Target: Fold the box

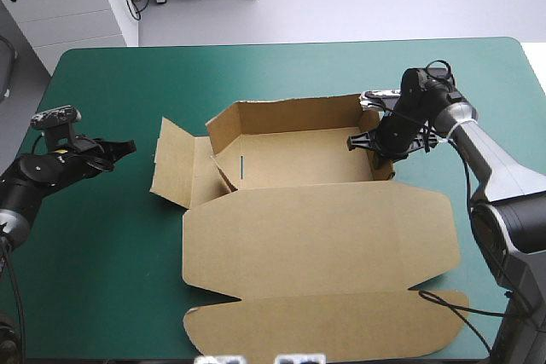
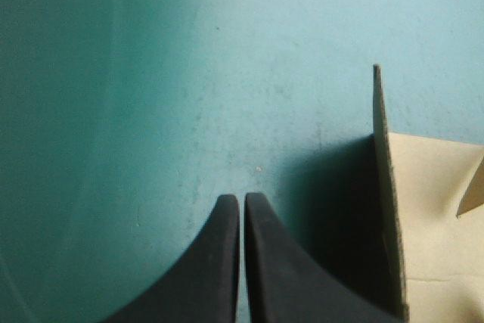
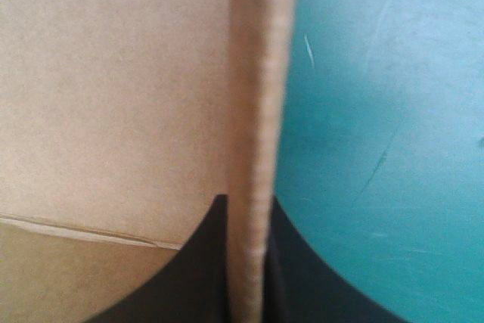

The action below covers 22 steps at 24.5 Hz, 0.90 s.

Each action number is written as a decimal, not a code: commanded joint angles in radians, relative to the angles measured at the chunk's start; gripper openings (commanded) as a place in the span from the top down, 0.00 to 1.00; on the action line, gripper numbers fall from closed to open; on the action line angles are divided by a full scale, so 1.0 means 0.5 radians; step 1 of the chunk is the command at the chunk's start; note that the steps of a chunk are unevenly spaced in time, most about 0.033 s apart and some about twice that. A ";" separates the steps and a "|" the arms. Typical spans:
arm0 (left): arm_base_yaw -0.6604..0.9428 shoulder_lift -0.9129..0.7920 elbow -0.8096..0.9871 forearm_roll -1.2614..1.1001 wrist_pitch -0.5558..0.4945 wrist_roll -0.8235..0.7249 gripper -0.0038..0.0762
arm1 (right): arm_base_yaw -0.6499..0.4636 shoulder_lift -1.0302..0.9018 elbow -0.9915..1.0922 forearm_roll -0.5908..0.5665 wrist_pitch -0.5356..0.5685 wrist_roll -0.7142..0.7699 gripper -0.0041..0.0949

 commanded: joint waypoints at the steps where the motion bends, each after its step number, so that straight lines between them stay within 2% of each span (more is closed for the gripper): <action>1: 0.002 -0.033 -0.059 -0.083 -0.048 -0.003 0.94 | -0.001 -0.103 -0.050 0.118 0.046 -0.065 0.98; 5: 0.002 -0.033 -0.059 -0.080 -0.096 -0.062 0.94 | -0.001 -0.125 -0.050 0.261 0.049 -0.180 0.98; 9: 0.043 -0.033 -0.059 -0.081 -0.286 -0.108 0.94 | -0.049 -0.313 -0.050 0.283 0.049 -0.254 0.98; 11: 0.082 -0.033 -0.059 -0.112 -0.314 -0.108 0.94 | -0.093 -0.410 -0.050 0.283 0.049 -0.258 0.98; 17: 0.201 0.027 -0.059 -0.348 -0.258 -0.107 0.94 | -0.263 -0.709 -0.050 0.303 0.049 -0.305 0.98; 22: 0.201 0.094 -0.059 -0.462 -0.108 -0.099 0.94 | -0.325 -0.897 -0.050 0.481 0.047 -0.427 0.98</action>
